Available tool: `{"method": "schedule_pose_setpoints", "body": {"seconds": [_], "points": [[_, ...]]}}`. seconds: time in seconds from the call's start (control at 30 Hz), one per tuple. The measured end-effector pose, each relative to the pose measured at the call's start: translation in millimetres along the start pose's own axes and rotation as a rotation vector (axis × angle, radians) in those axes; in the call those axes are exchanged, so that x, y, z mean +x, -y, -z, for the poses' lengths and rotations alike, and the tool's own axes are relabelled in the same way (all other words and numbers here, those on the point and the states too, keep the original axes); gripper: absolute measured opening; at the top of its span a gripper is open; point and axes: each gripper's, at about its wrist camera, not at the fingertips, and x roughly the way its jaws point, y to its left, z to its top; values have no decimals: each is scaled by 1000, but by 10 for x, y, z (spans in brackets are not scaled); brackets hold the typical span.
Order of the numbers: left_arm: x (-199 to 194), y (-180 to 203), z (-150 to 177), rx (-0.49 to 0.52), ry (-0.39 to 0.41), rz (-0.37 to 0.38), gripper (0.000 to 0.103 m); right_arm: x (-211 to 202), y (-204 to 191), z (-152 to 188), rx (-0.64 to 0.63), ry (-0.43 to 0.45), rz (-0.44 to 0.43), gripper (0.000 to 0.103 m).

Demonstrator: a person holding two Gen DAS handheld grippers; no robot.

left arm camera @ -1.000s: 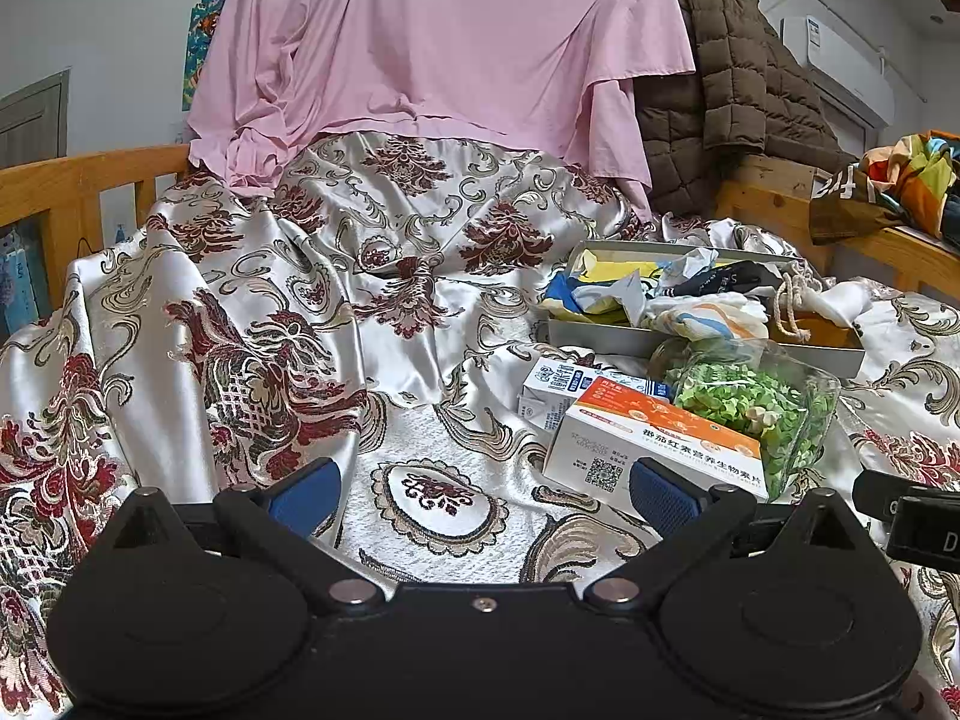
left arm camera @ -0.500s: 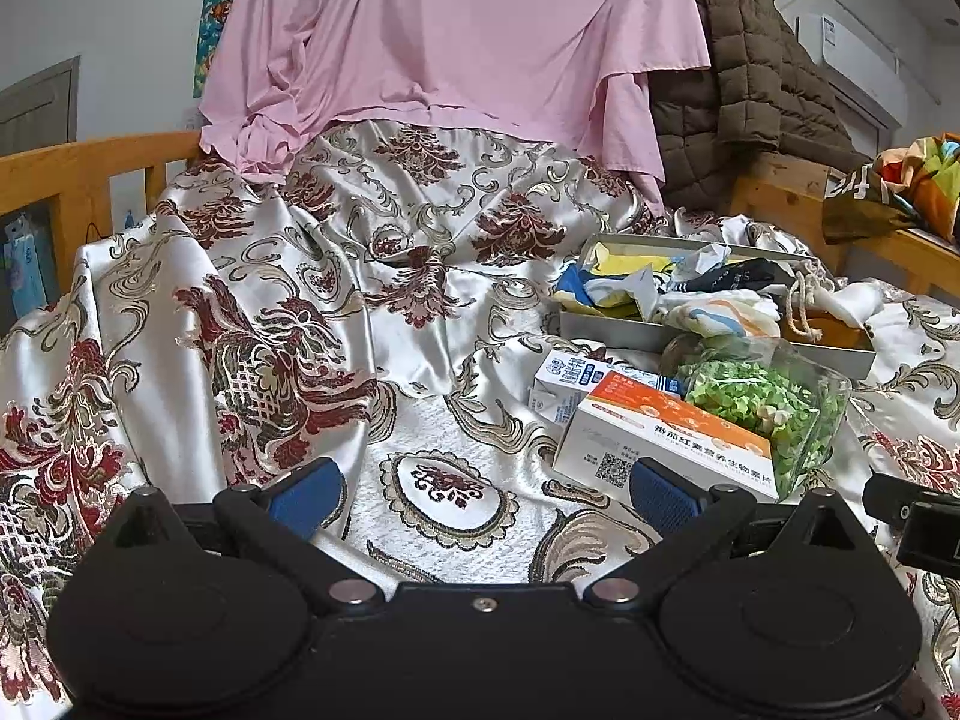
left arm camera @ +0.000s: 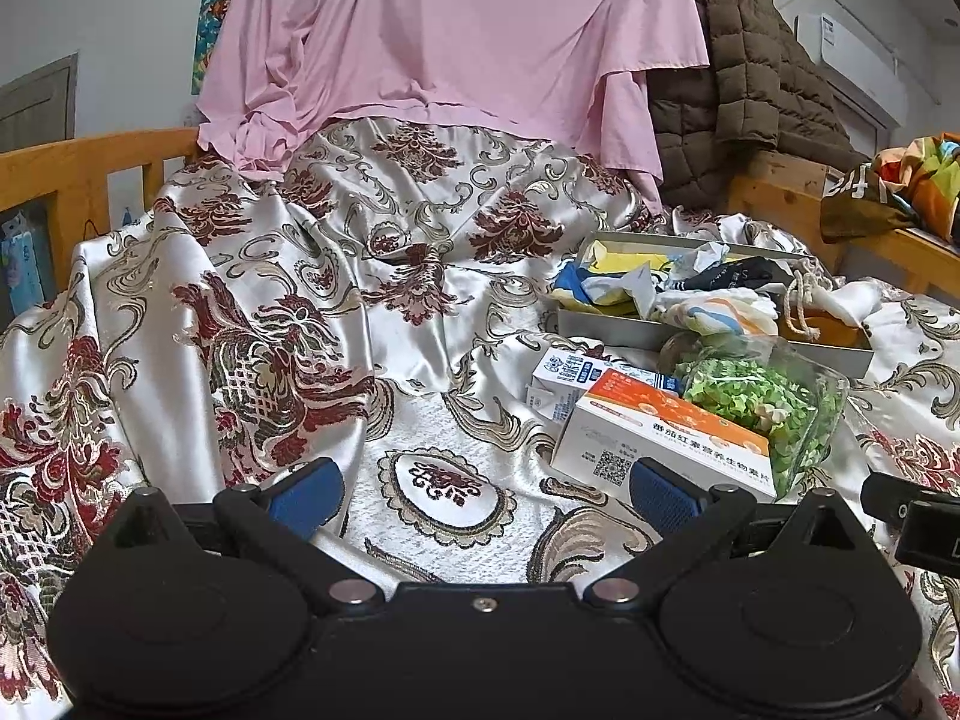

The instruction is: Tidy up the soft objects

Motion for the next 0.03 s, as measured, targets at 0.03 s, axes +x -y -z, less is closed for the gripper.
{"method": "schedule_pose_setpoints", "body": {"seconds": [0.03], "points": [[-1, 0, -2, 0, 0, 0, 102, 0, 0, 0, 0, 0, 0, 103]]}}
